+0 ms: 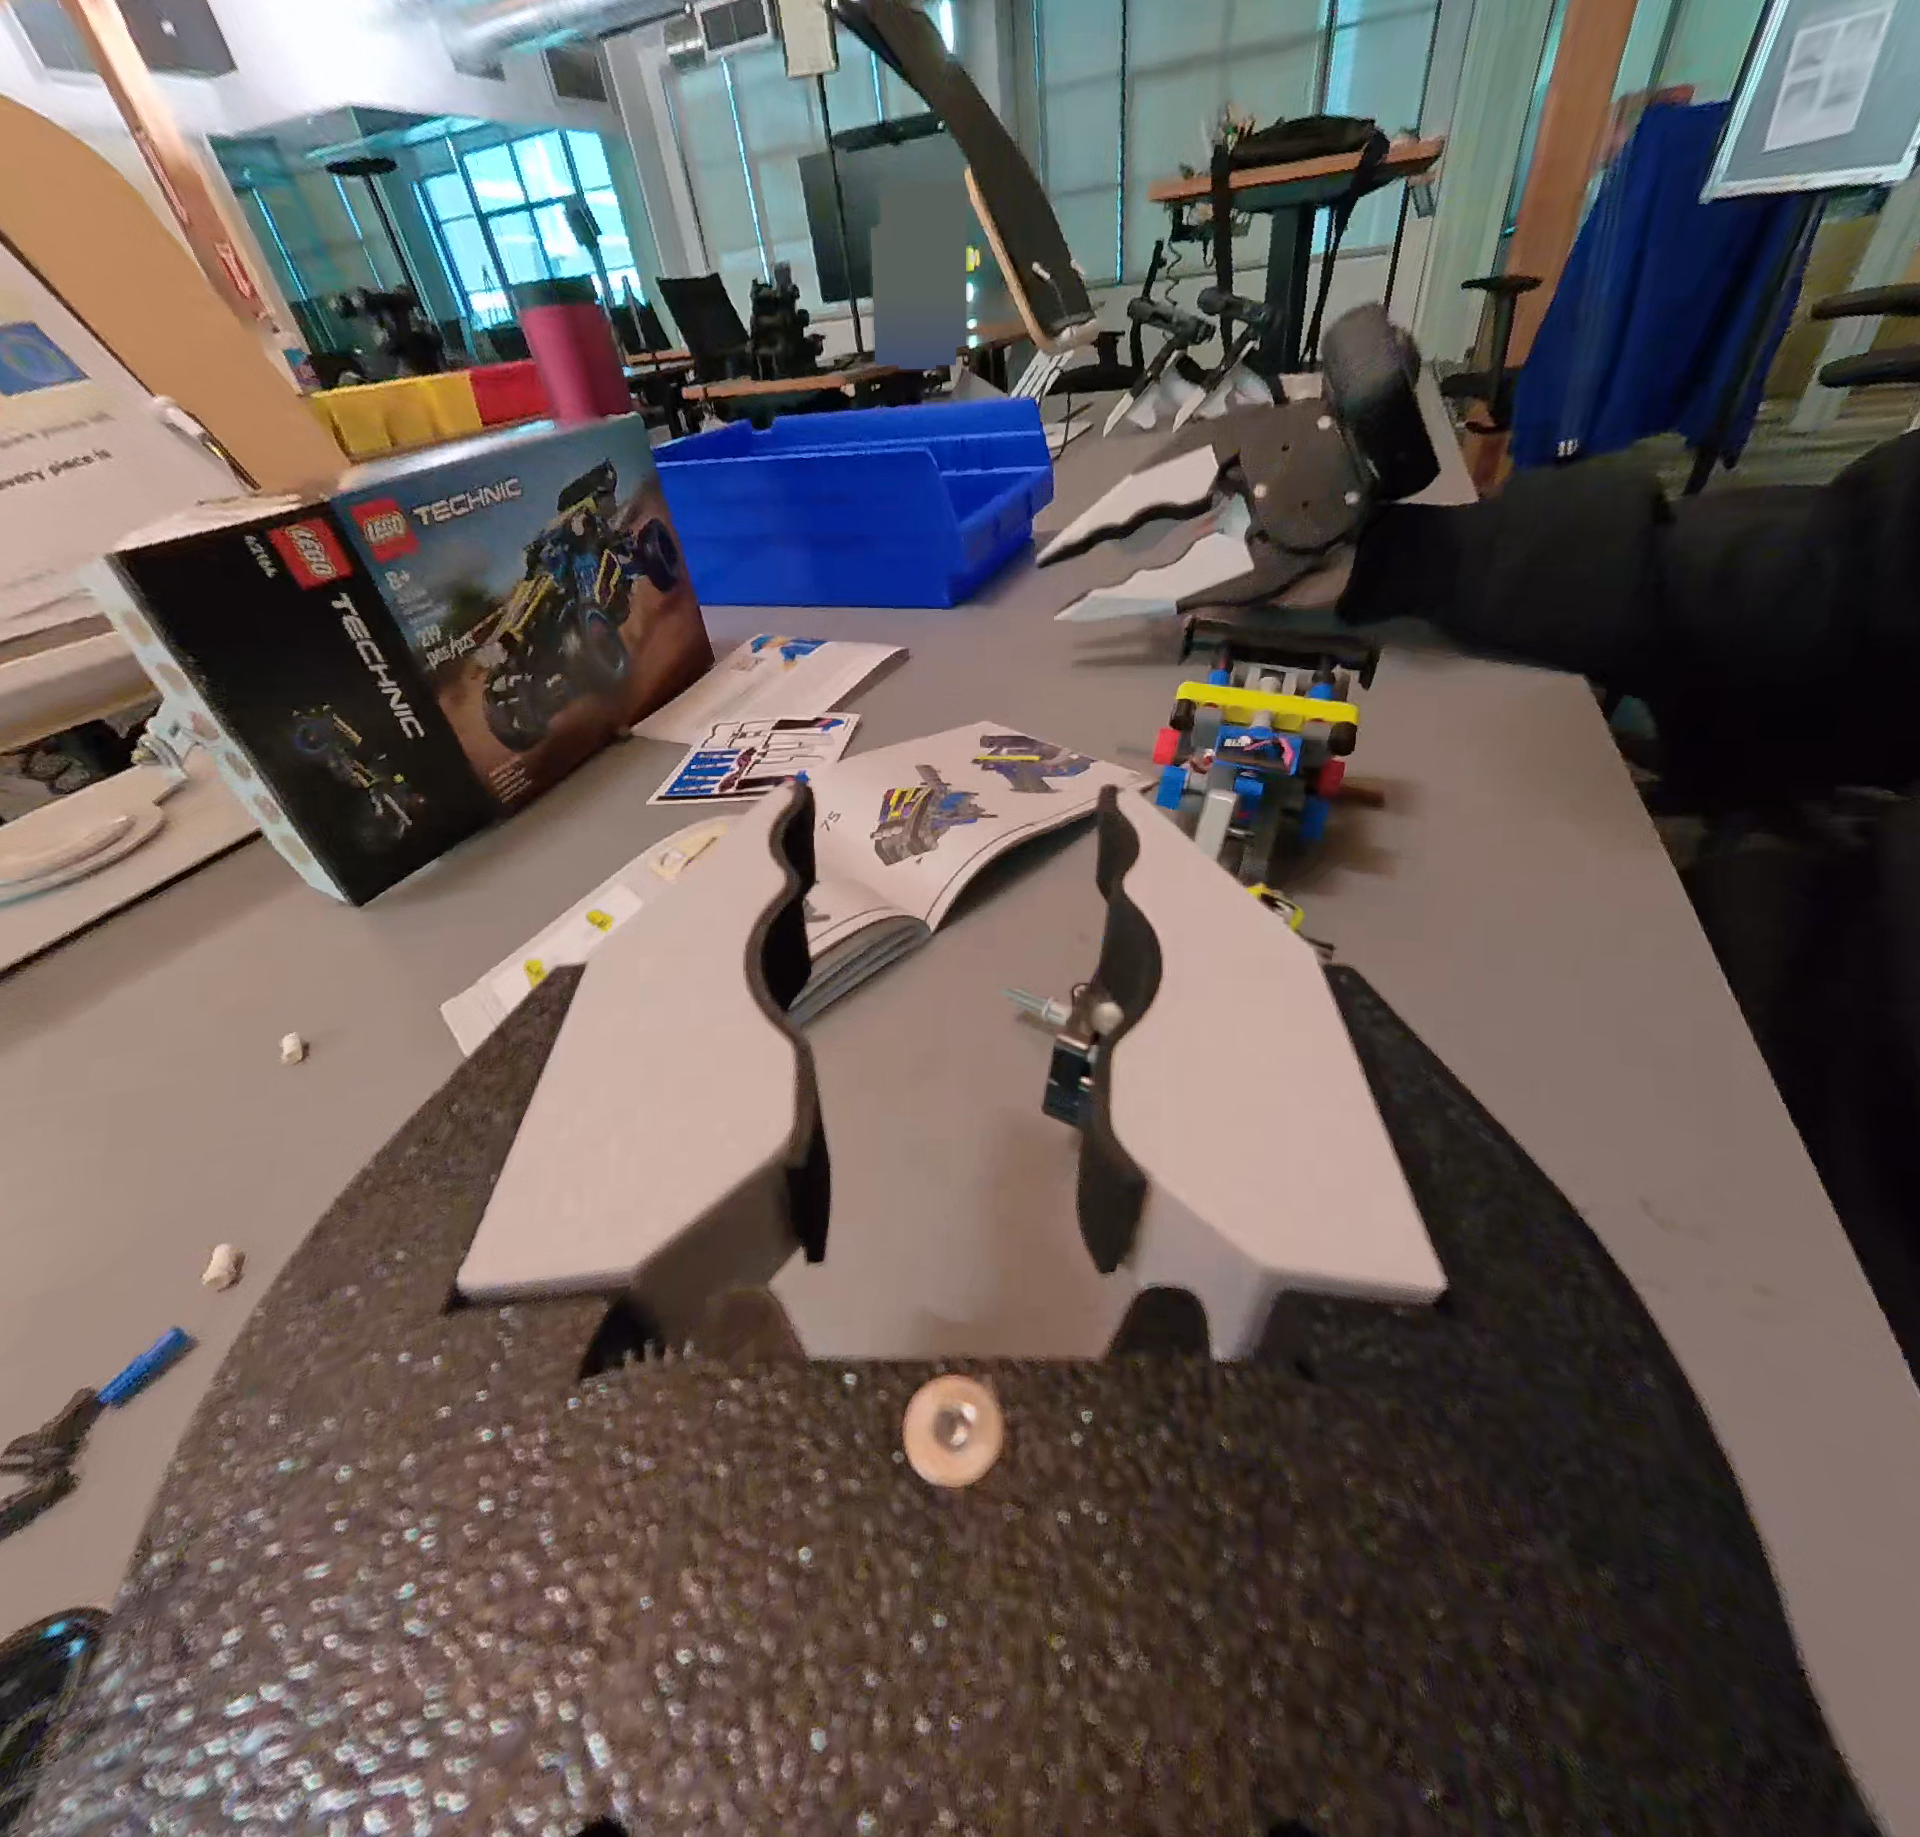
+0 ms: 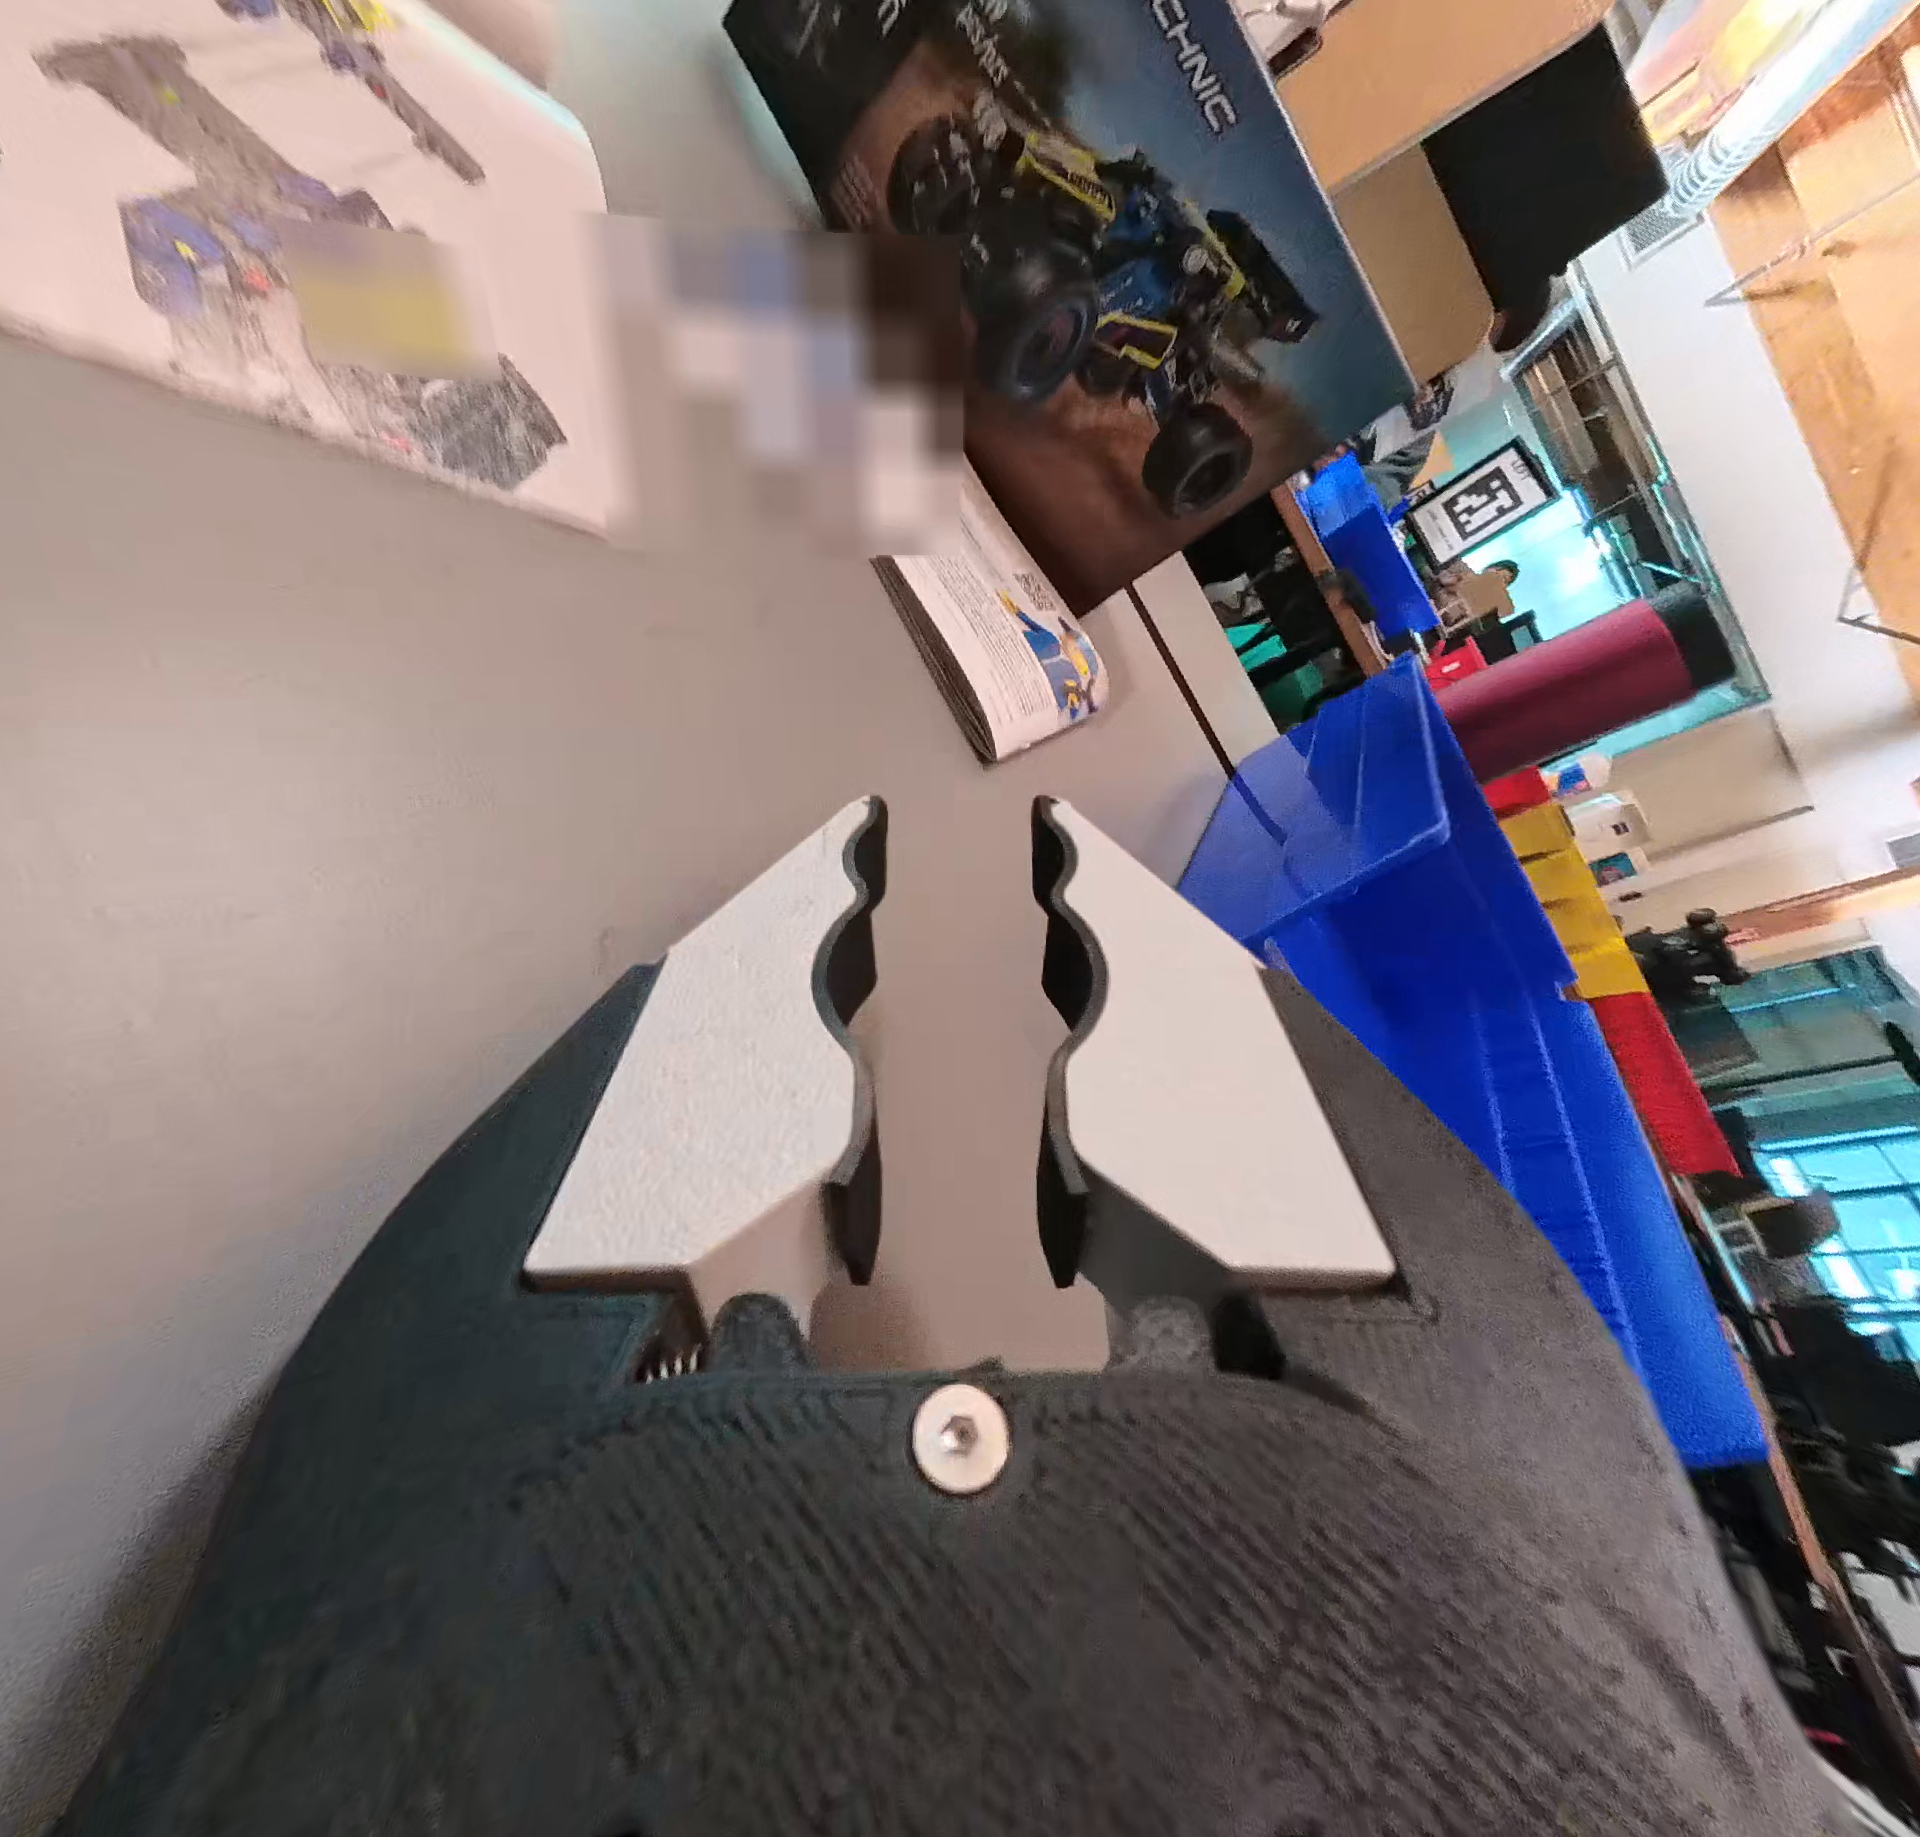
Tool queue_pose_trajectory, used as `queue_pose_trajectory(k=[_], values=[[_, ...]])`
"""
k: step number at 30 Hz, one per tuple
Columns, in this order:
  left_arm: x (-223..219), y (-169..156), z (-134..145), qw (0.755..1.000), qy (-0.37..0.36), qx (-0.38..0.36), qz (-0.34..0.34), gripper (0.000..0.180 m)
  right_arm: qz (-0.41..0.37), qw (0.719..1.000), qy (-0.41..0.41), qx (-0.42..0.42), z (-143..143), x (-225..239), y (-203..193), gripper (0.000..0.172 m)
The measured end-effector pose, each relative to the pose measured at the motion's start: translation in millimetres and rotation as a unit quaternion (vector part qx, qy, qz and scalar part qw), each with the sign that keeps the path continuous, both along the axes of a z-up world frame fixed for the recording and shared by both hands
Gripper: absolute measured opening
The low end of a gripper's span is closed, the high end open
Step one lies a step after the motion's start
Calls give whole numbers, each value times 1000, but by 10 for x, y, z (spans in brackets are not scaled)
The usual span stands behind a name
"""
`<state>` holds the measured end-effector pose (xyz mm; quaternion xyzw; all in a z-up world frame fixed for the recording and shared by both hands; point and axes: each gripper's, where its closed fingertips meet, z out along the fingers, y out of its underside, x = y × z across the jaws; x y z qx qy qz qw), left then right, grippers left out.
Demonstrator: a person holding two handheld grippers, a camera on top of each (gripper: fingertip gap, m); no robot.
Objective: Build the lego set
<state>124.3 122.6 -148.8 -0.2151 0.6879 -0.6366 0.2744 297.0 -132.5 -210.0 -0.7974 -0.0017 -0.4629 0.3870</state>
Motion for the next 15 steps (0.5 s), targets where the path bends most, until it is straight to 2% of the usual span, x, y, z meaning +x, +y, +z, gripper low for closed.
queue_pose_trajectory(k=[5,15], values=[[12,19,18,1000,-1,-7,4,48,-11,1000,8,15,26,50,-49,23],[11,-2,0,1000,-11,11,13,38,-18,1000,-8,-20,-36,47,-38,20]])
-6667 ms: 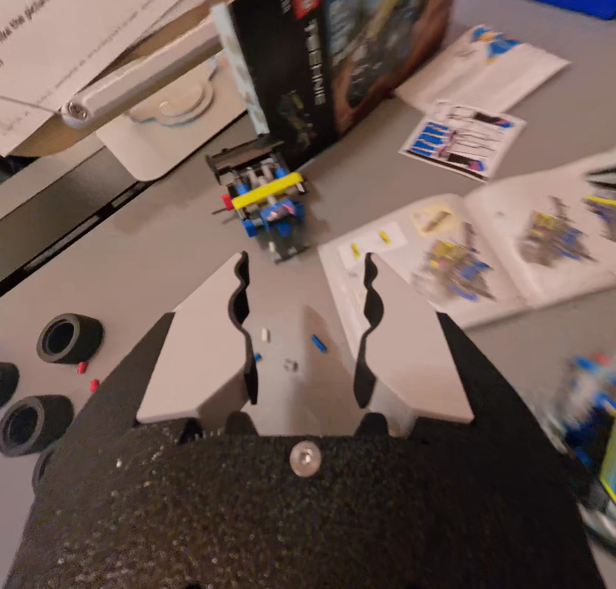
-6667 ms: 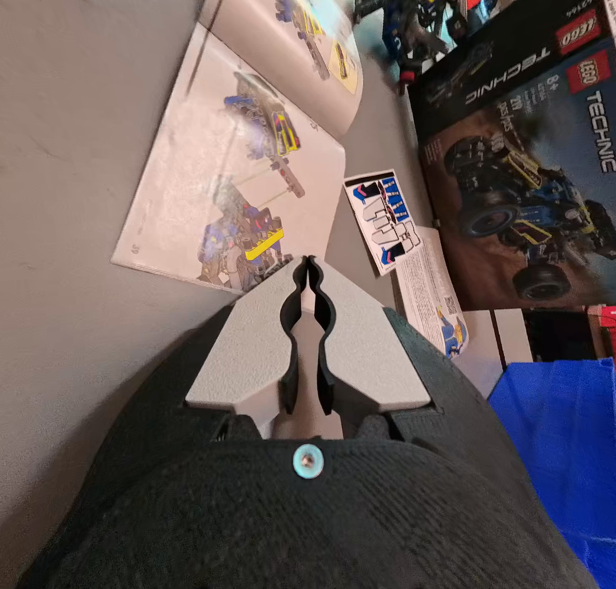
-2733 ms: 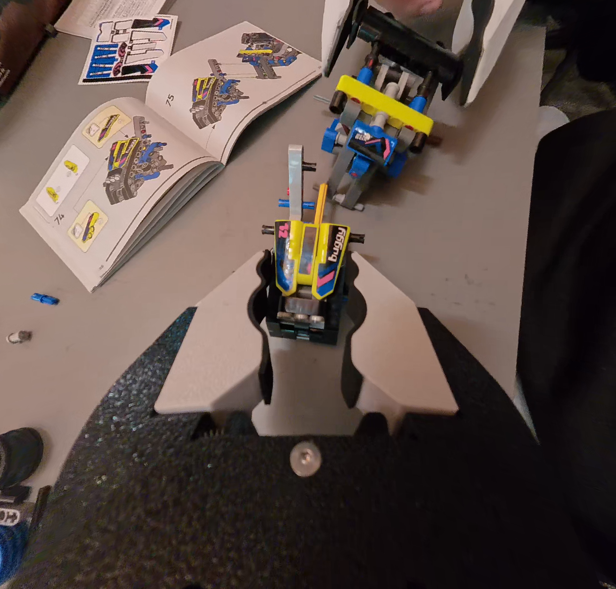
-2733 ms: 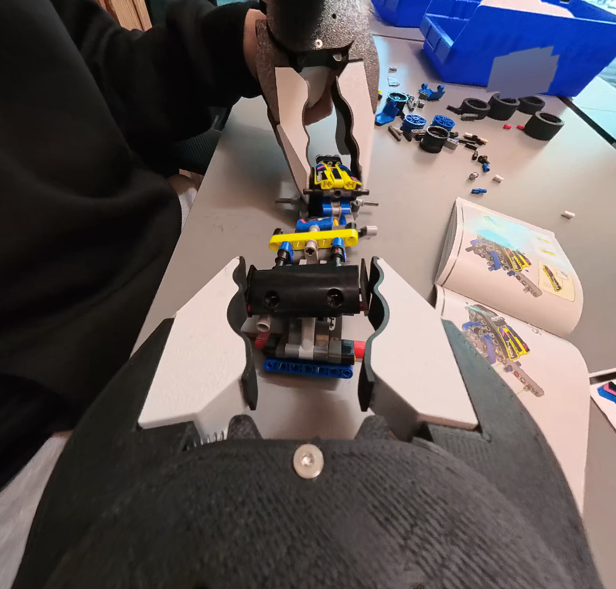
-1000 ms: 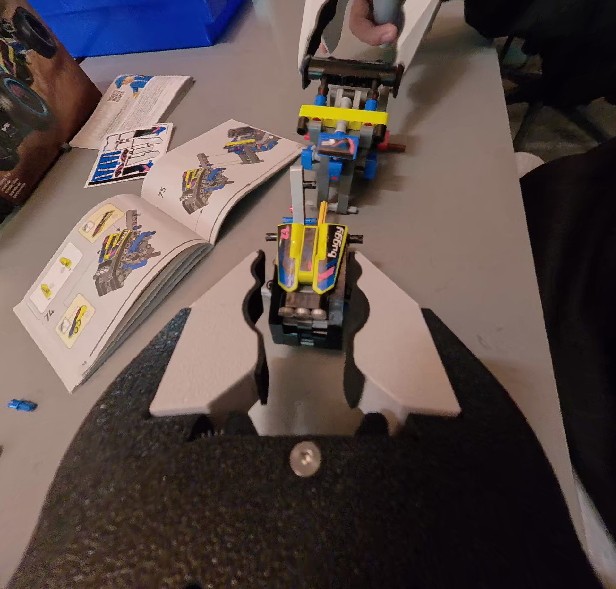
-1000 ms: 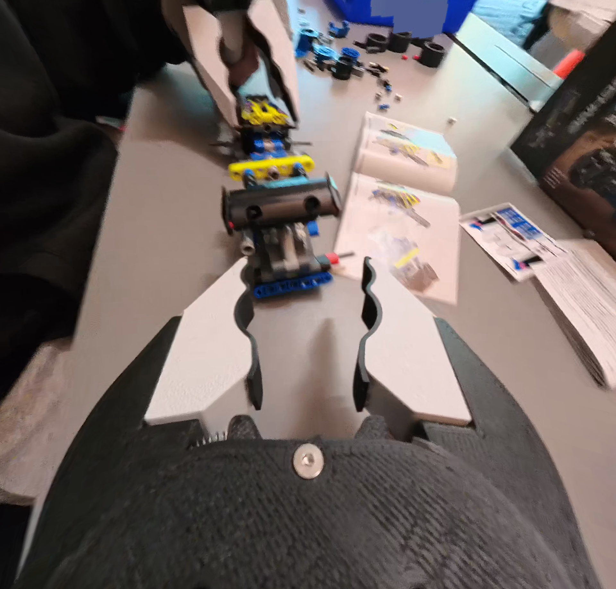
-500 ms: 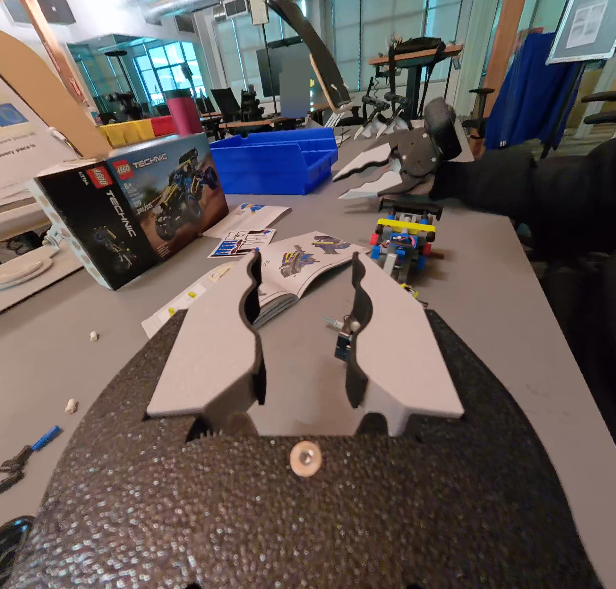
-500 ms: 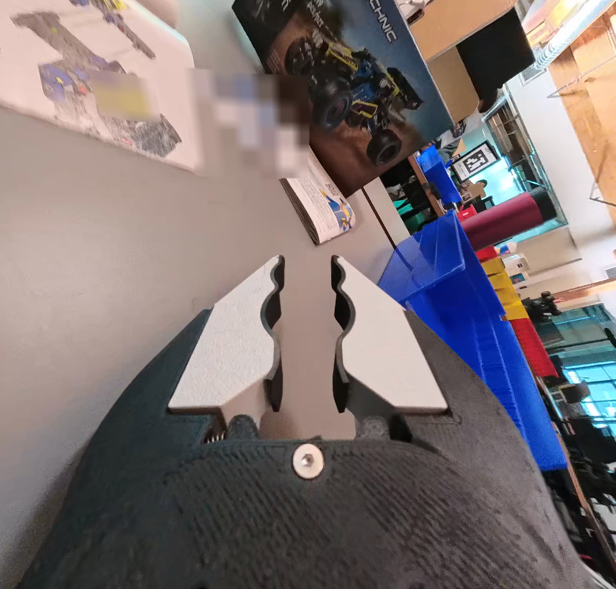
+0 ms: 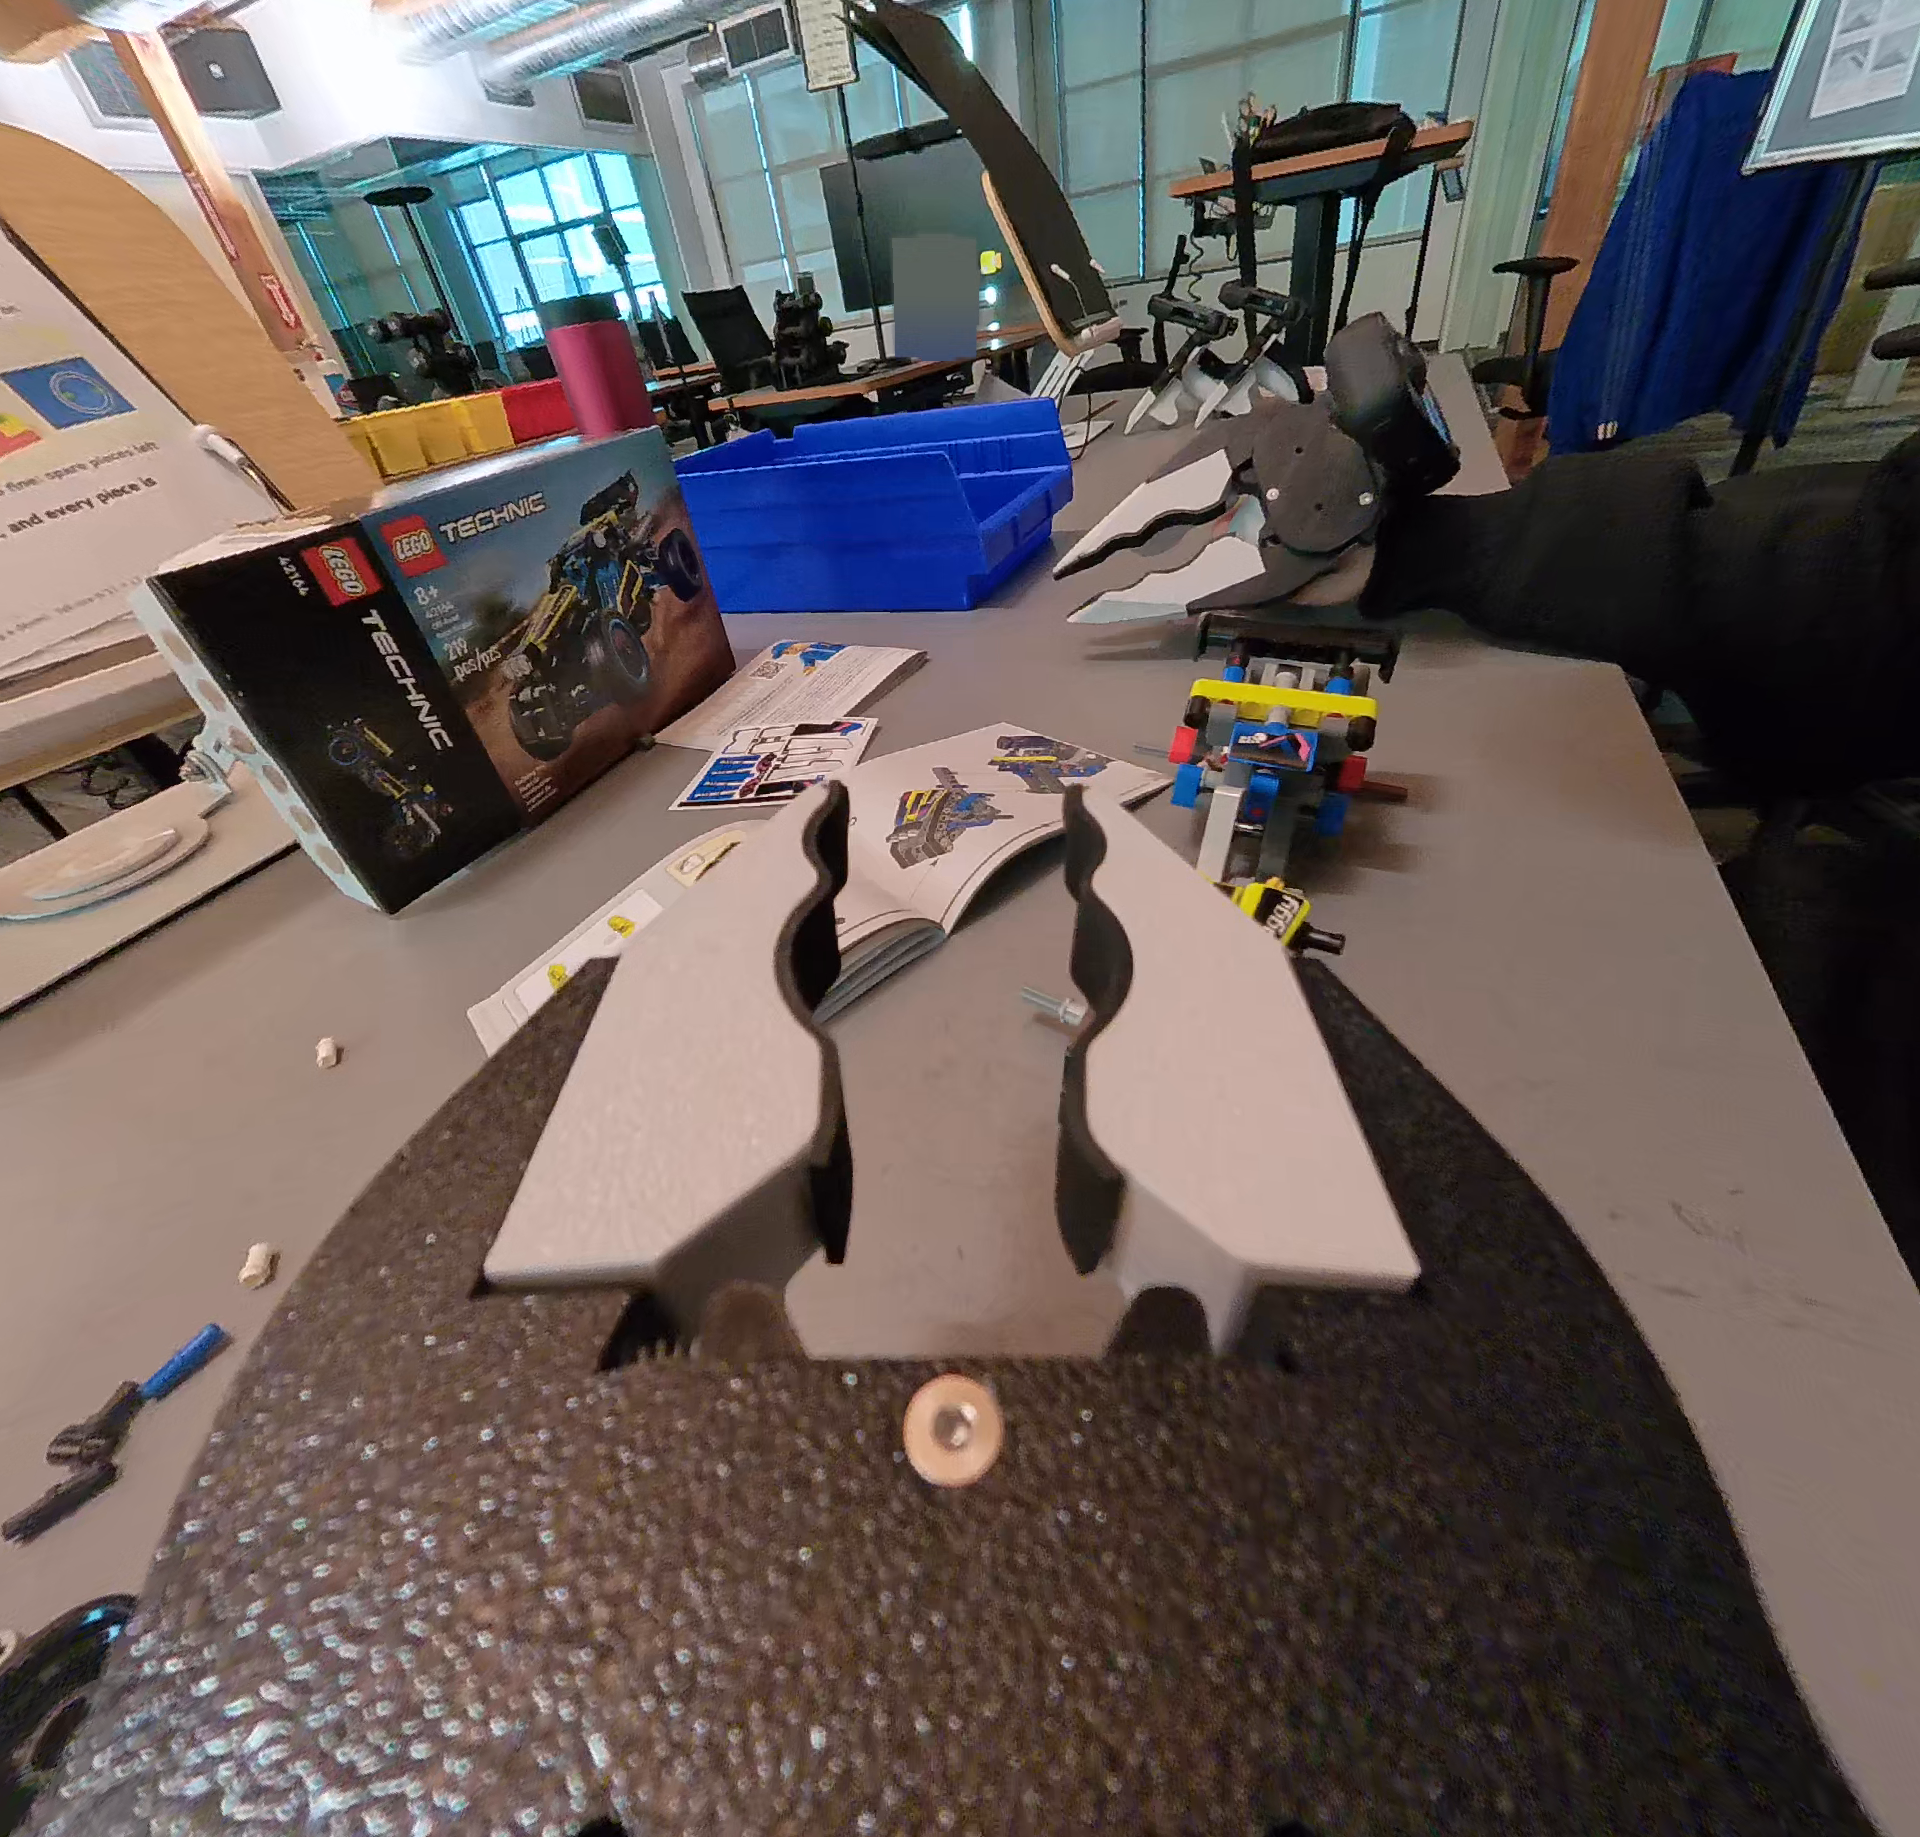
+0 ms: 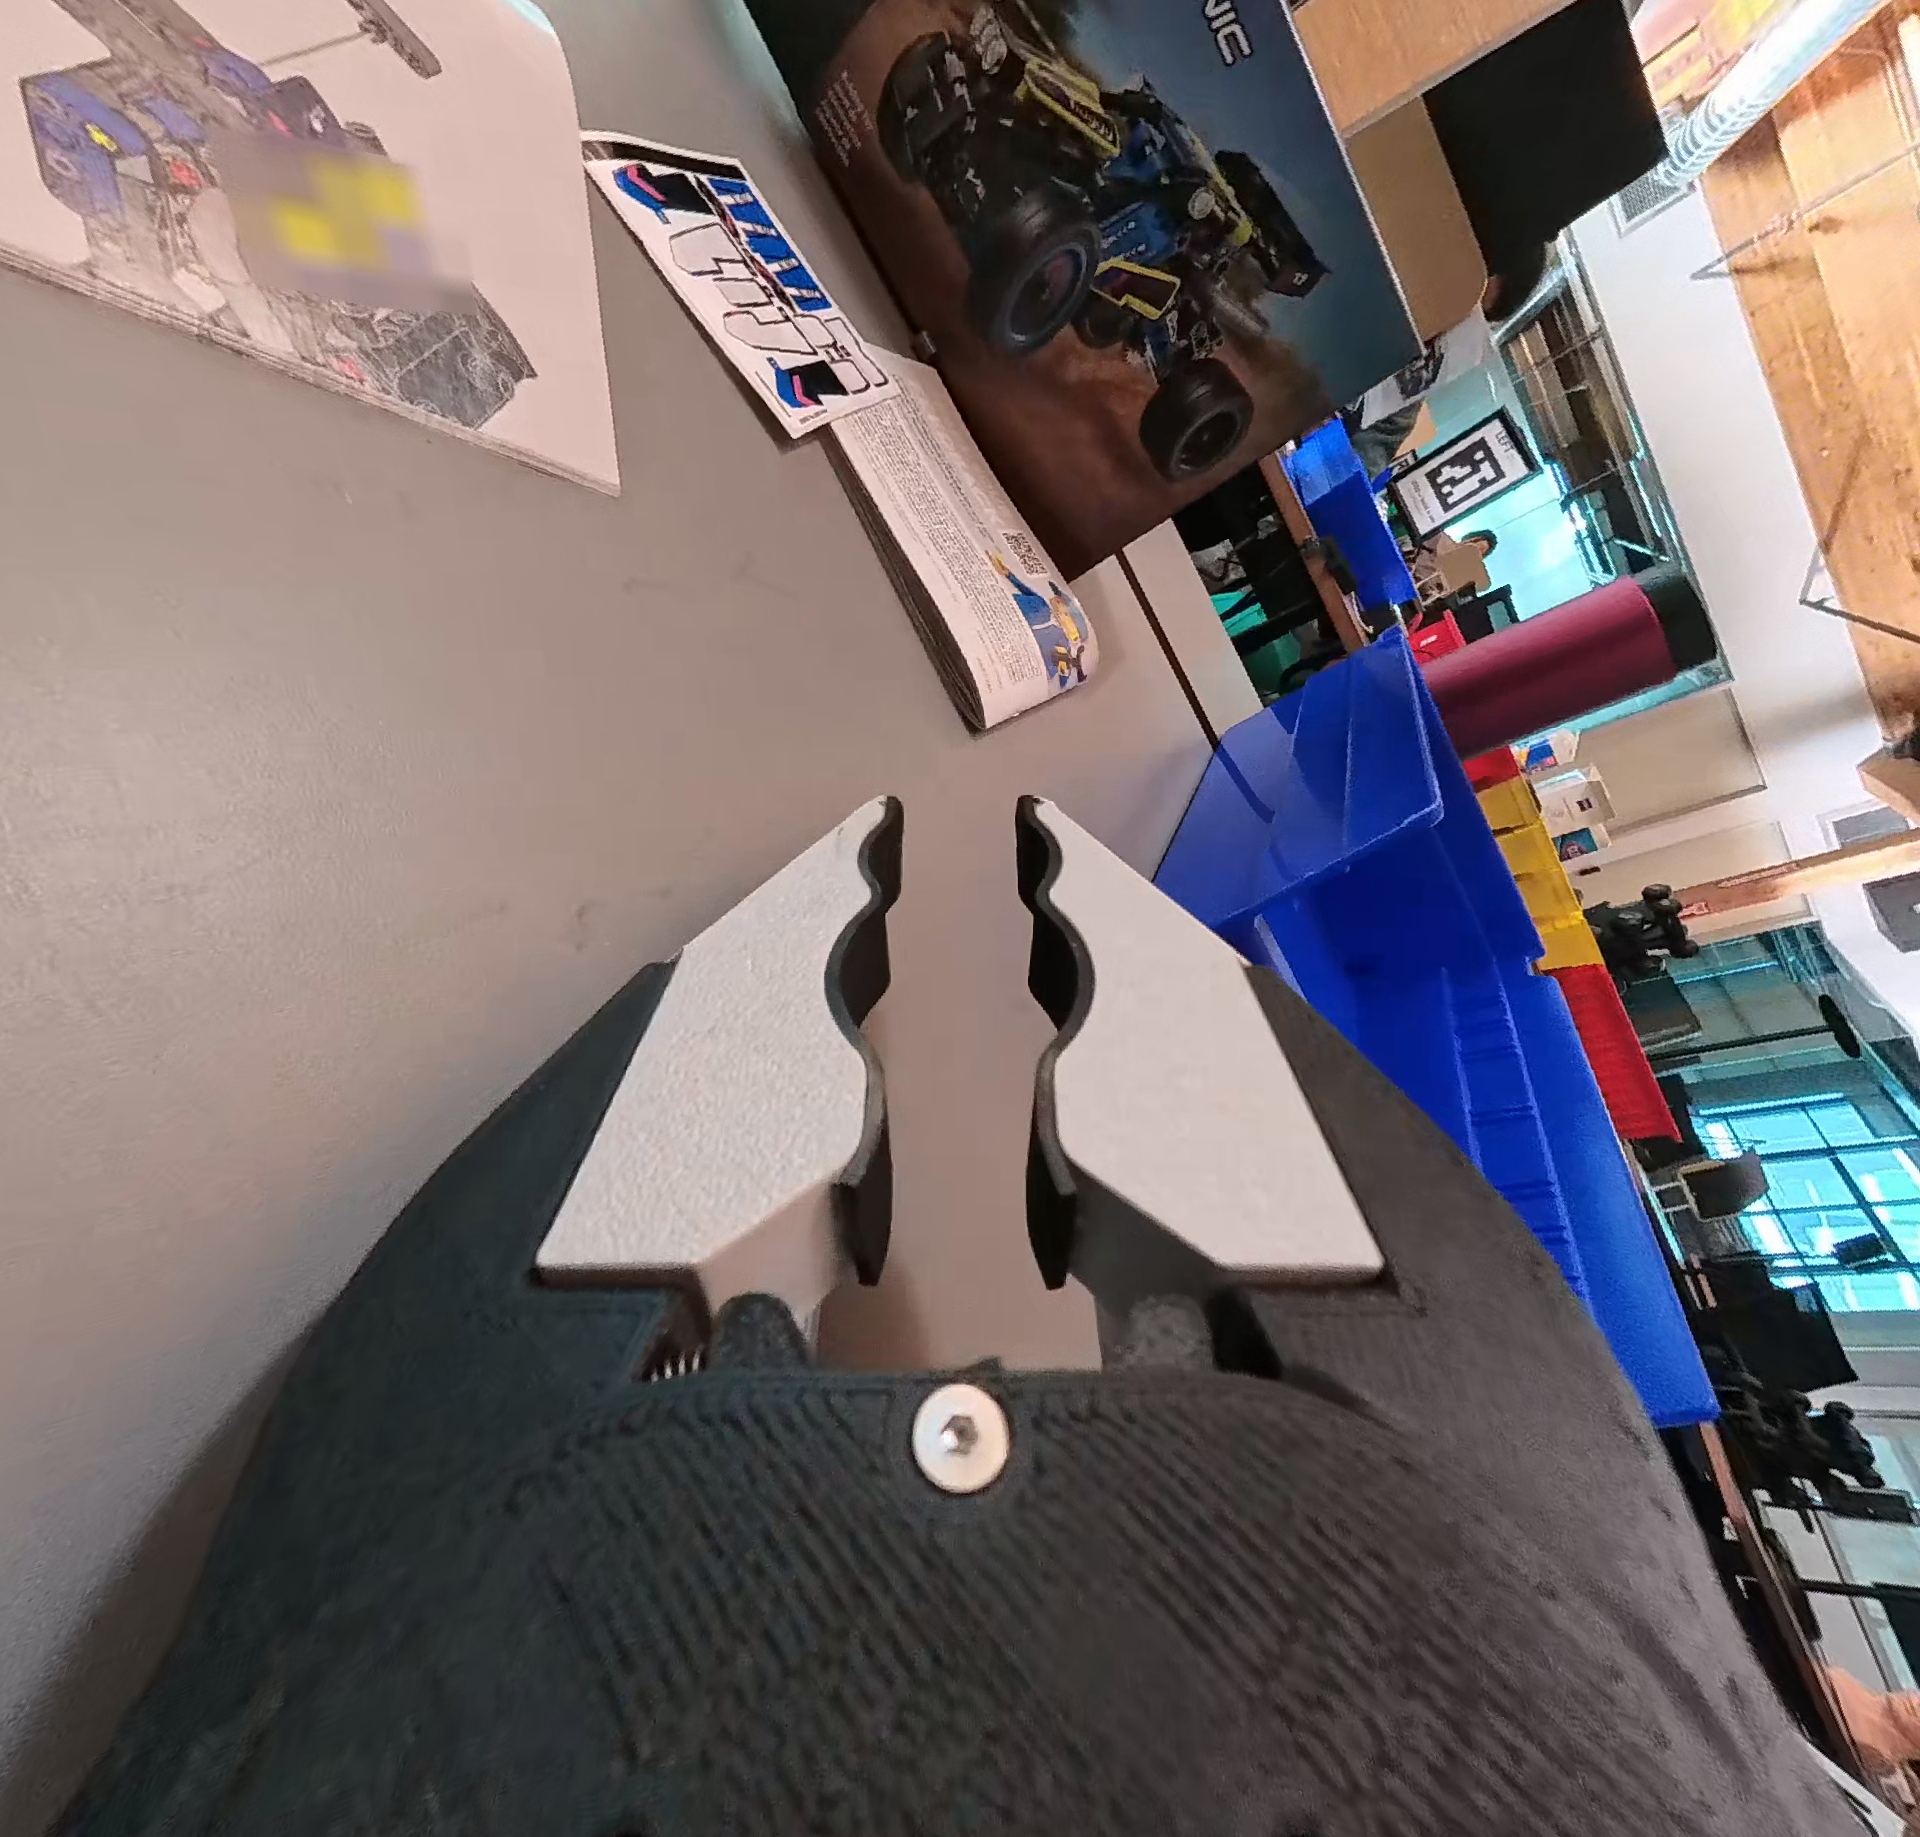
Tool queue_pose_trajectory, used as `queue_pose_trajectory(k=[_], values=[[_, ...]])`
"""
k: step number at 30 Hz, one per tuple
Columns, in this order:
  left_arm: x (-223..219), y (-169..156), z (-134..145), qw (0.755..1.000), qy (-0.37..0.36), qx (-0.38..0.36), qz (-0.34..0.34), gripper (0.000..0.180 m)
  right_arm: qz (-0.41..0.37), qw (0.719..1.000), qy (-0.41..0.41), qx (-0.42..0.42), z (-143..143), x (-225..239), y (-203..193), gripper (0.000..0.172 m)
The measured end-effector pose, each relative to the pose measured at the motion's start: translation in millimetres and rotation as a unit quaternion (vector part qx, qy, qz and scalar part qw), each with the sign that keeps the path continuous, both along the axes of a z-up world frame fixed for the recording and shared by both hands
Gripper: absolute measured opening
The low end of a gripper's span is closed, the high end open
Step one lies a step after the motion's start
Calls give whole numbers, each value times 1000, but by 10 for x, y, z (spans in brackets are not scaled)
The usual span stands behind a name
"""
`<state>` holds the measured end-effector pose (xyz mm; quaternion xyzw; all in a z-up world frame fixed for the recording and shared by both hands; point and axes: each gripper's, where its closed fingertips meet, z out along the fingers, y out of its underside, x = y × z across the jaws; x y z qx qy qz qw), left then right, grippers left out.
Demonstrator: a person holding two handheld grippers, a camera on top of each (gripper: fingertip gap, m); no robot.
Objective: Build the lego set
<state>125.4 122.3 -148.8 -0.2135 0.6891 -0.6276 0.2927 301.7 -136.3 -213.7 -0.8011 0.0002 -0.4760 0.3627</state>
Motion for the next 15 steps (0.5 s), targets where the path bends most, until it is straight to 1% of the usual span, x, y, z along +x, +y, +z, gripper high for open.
queue_pose_trajectory(k=[4,8,11,15], values=[[32,12,-12,1000,5,3,11,33,-6,1000,-7,1,18,15,-14,14],[39,11,-20,1000,10,3,10,31,-18,1000,-4,12,35,50,-66,1],[67,39,-15,1000,12,-2,21,29,-19,1000,-3,20,55,52,-70,0],[94,81,1,999,17,-15,30,27,-20,1000,-2,8,19,51,-66,0]])
